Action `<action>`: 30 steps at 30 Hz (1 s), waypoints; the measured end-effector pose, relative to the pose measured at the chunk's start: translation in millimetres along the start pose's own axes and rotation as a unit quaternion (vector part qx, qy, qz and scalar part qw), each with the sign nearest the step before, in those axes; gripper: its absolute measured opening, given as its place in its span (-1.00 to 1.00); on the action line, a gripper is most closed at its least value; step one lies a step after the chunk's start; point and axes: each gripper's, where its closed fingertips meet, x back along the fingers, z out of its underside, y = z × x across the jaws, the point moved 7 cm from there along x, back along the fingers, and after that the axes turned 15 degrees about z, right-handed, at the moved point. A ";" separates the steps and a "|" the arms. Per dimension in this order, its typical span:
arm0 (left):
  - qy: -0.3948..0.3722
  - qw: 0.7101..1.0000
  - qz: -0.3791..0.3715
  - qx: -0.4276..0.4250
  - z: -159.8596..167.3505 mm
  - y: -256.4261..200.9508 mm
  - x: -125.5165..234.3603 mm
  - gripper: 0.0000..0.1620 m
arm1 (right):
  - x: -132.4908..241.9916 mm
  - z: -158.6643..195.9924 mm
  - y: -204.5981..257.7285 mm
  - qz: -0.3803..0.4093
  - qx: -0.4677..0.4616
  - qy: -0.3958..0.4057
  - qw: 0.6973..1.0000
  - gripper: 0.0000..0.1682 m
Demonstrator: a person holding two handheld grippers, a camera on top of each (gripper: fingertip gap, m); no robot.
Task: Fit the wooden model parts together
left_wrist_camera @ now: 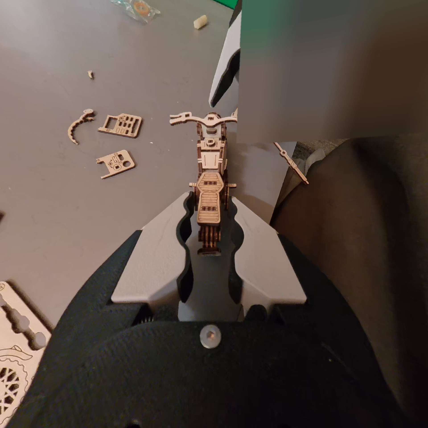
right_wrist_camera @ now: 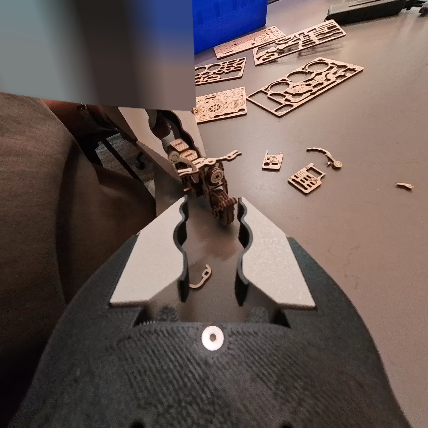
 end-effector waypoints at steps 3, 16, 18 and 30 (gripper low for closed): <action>-0.027 1.000 -0.009 0.003 -5.8 2.2 3.6 -0.67 | 1.8 -1.4 -2.0 0.005 -0.002 -0.006 1.000 -0.52; -0.102 0.992 -0.077 -0.010 -48.0 48.6 37.2 -0.68 | 12.6 -9.0 -14.7 0.010 -0.043 -0.047 0.998 -0.52; -0.095 0.991 -0.091 -0.022 -57.7 68.0 42.0 -0.68 | 14.7 -10.4 -14.2 0.005 -0.047 -0.054 0.997 -0.52; -0.103 0.976 -0.191 -0.001 -71.9 155.2 62.3 -0.67 | 17.3 -11.2 -18.2 0.008 -0.060 -0.065 0.996 -0.54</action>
